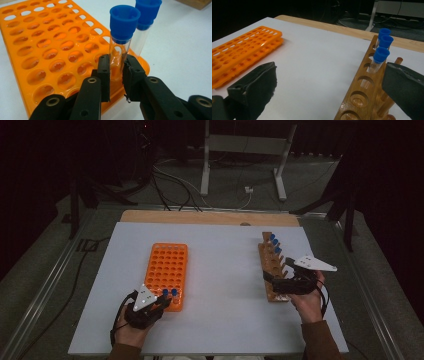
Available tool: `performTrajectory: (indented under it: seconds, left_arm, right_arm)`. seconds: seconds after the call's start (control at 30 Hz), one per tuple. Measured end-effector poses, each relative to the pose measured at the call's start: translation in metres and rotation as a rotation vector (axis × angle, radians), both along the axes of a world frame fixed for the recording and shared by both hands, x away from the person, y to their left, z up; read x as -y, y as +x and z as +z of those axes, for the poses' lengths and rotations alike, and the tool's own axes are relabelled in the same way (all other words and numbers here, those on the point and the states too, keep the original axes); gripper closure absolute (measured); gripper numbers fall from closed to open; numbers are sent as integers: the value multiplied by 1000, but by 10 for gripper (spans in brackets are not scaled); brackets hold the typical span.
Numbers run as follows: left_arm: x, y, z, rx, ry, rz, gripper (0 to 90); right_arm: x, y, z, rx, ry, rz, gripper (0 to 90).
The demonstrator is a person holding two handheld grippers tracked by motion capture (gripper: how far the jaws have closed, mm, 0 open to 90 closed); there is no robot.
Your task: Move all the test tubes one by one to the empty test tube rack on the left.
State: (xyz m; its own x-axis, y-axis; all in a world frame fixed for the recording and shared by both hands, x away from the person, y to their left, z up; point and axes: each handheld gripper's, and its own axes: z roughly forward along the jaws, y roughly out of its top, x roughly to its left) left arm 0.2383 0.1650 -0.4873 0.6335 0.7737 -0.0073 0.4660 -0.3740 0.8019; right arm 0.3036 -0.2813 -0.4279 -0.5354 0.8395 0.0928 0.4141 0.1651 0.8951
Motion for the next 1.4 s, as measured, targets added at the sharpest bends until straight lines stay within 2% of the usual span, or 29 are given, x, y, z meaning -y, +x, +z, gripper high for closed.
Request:
performTrajectory:
  seconds: [0.2, 0.37, 0.43, 0.57, 0.73, 0.87, 1.0, 1.17, 1.23, 1.4]
  left_arm:
    - [1, 0, 0, 0, 7, -6, 780]
    - [-6, 0, 3, -2, -38, -29, 671]
    - [-11, 0, 9, 12, -79, -49, 628]
    - [-20, -4, 16, 39, -119, -66, 545]
    - [-26, -7, 23, 54, -167, -101, 516]
    - [-23, -7, 31, 80, -191, -89, 391]
    - [-19, -4, 36, 98, -216, -54, 233]
    - [-19, 6, 44, 99, -204, -9, 49]
    - [-20, 10, 47, 99, -199, 17, 17]
    - [-27, 21, 51, 107, -225, 49, 8]
  right_arm:
    - [-1, 0, -2, -4, -5, 3, 0]
    - [-1, 0, -2, -6, -3, 4, 0]
    - [0, 1, -2, -7, -3, 3, 0]
    - [0, 1, -3, -9, -2, 3, 0]
    - [-1, 1, -2, -7, -1, 4, 0]
    - [2, 2, 1, -1, 8, -4, 0]
    - [4, 2, 4, 10, 5, -9, 0]
    - [6, 7, 6, 7, -11, -13, 0]
    - [8, 9, 7, 7, -4, -25, 11]
    - [14, 17, 6, -2, -19, -56, 32]
